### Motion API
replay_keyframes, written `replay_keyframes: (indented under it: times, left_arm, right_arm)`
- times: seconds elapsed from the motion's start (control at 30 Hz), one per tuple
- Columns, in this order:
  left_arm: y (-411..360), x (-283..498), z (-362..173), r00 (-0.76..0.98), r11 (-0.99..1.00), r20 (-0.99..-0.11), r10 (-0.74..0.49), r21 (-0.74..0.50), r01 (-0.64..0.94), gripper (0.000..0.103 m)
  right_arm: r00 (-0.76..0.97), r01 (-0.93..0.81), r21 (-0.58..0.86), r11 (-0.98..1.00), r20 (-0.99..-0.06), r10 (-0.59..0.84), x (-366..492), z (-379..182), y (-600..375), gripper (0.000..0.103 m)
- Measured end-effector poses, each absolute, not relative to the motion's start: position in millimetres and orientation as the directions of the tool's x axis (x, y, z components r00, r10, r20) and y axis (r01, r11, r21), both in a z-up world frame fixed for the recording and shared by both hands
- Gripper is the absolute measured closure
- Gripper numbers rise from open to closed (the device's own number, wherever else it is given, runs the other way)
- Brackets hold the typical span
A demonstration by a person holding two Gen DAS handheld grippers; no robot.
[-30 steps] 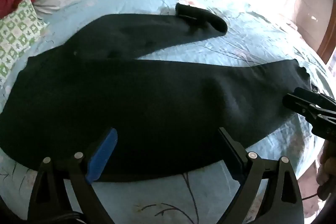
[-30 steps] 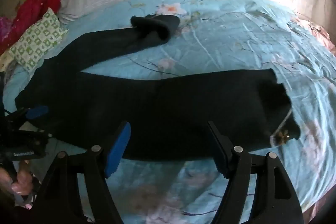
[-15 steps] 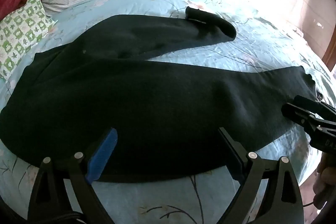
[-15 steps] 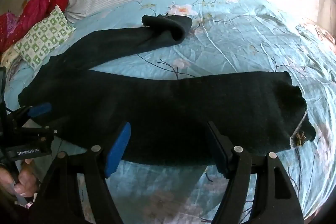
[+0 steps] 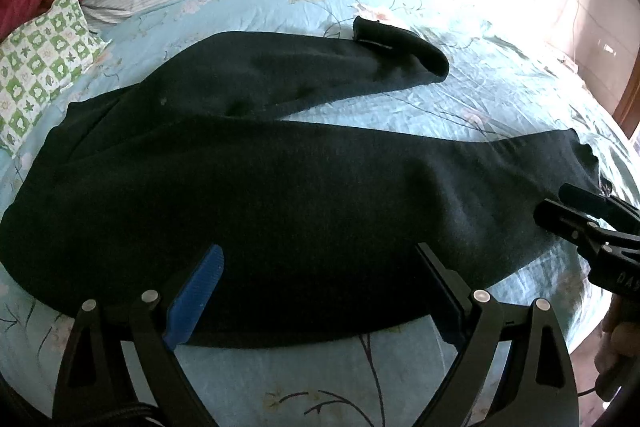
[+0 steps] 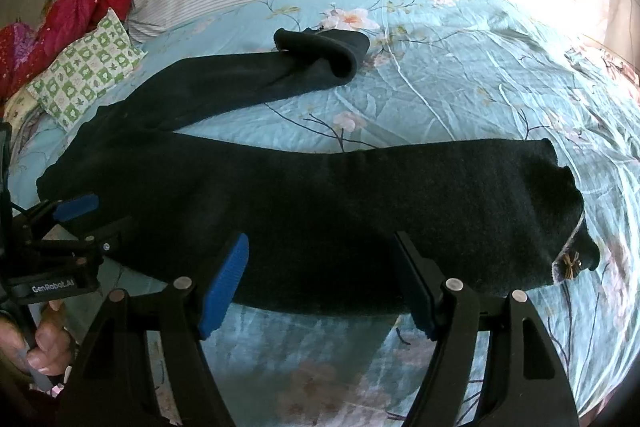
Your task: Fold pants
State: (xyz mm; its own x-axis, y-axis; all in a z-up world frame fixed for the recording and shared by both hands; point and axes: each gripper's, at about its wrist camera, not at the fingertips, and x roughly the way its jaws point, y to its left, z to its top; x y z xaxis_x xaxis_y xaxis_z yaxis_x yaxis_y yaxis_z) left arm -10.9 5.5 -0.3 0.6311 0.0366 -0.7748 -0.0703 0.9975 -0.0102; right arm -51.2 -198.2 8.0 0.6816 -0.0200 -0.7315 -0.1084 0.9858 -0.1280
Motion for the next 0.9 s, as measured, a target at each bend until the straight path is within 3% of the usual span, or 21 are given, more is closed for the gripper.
replay_keyframes:
  times: [0.9]
  left_arm:
    - [7.8,-9.8,2.6,0.634,0.997,-0.773,0.035,-0.014,-0.072,0.009]
  right_arm:
    - [0.678,-0.122,-0.128,0.984,-0.735,-0.012,-51.1,12.4,-188.5,0.029]
